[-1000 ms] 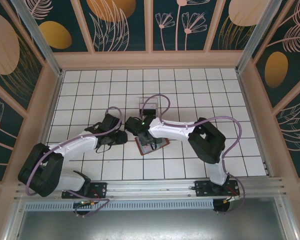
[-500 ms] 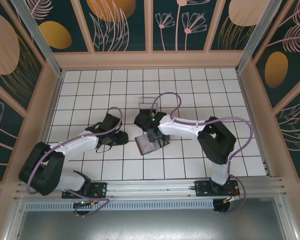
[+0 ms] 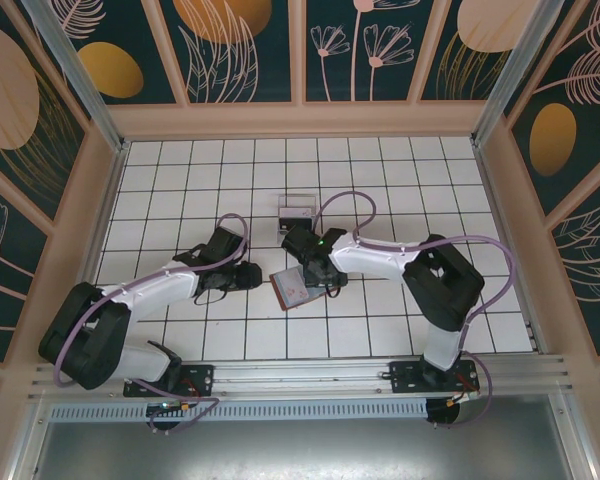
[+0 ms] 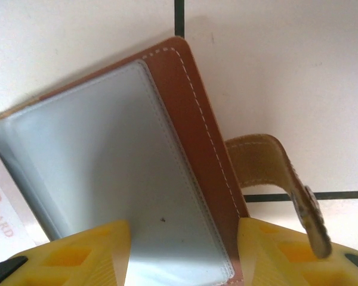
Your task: Take the credit cards out of the card holder
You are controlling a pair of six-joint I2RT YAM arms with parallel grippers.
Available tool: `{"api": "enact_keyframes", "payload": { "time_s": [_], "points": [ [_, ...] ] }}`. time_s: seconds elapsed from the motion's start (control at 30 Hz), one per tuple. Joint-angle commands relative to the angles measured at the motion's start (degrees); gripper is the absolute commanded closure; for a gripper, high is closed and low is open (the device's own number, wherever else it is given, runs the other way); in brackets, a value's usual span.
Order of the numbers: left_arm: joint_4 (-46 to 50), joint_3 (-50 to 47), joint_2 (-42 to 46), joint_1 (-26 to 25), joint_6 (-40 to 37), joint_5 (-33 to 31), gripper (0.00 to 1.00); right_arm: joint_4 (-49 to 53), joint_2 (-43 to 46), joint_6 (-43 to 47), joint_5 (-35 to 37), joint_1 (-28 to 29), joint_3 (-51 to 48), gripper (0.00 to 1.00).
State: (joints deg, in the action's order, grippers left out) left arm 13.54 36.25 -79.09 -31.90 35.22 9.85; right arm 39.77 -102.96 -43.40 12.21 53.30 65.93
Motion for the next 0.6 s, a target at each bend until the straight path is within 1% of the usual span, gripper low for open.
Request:
{"api": "enact_keyframes", "payload": {
  "time_s": [0.0,0.23,0.33,0.57],
  "points": [
    [-0.70,2.36,-1.40,-1.81,0.92,1.07,0.59,-2.48,3.20,-0.77,-2.14,-0.77,-2.42,0.49],
    [-1.76,4.65,-4.95,-5.98,2.08,1.22,0.59,-7.24,6.29,-1.98,-7.69,-1.35,-7.30,0.51],
    [-1.46,5.68,-5.82,-6.72,1.92,1.48,0.59,-9.89,7.38,-2.95,-10.79,-0.88,-9.15,0.52],
    [-0.97,6.81,-7.25,-7.31,1.29,1.74,0.59,-12.52,7.86,-4.63,-14.16,0.74,-10.37,0.53]
  ]
}}
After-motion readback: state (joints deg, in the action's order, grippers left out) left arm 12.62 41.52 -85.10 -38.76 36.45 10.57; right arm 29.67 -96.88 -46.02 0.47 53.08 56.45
